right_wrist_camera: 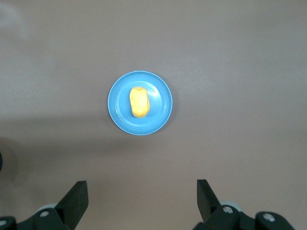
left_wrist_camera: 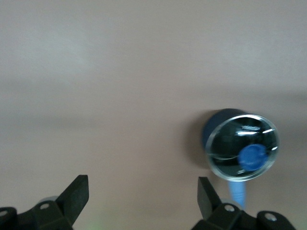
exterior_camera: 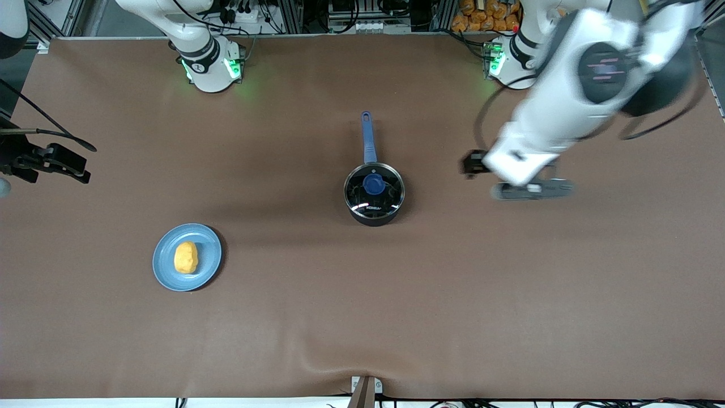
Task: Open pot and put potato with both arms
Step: 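Reach the left gripper to the blue knob of the glass lid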
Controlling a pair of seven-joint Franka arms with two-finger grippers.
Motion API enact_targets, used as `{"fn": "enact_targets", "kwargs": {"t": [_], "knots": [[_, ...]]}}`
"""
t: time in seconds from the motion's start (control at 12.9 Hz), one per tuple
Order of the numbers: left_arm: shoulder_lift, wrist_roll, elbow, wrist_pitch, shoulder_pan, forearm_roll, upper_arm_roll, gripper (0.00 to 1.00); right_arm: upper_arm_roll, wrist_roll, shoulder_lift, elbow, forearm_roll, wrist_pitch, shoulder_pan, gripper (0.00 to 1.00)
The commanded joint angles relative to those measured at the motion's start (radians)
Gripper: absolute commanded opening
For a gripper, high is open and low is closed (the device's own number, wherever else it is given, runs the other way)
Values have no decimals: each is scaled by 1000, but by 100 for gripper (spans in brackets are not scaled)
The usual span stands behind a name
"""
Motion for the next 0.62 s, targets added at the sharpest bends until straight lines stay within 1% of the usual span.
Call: {"fn": "enact_targets", "kwargs": {"t": [0.0, 0.08, 0.16, 0.31, 0.39, 0.54], "knots": [[95, -189, 39, 26, -157, 58, 9, 100, 11, -7, 6, 10, -9, -5, 3, 100], [128, -281, 41, 76, -207, 72, 9, 100, 12, -6, 6, 11, -8, -5, 3, 100], [160, -394, 39, 133, -235, 76, 7, 100, 11, -4, 6, 11, -9, -5, 5, 100], [209, -588, 33, 203, -286, 95, 7, 100, 11, -6, 4, 4, -6, -13, 3, 100], [228, -666, 30, 228, -292, 104, 6, 100, 8, -6, 0, -11, 2, -5, 8, 100], [284, -857, 27, 312, -339, 113, 9, 100, 12, 3, 7, -61, 5, 25, 22, 100]]}}
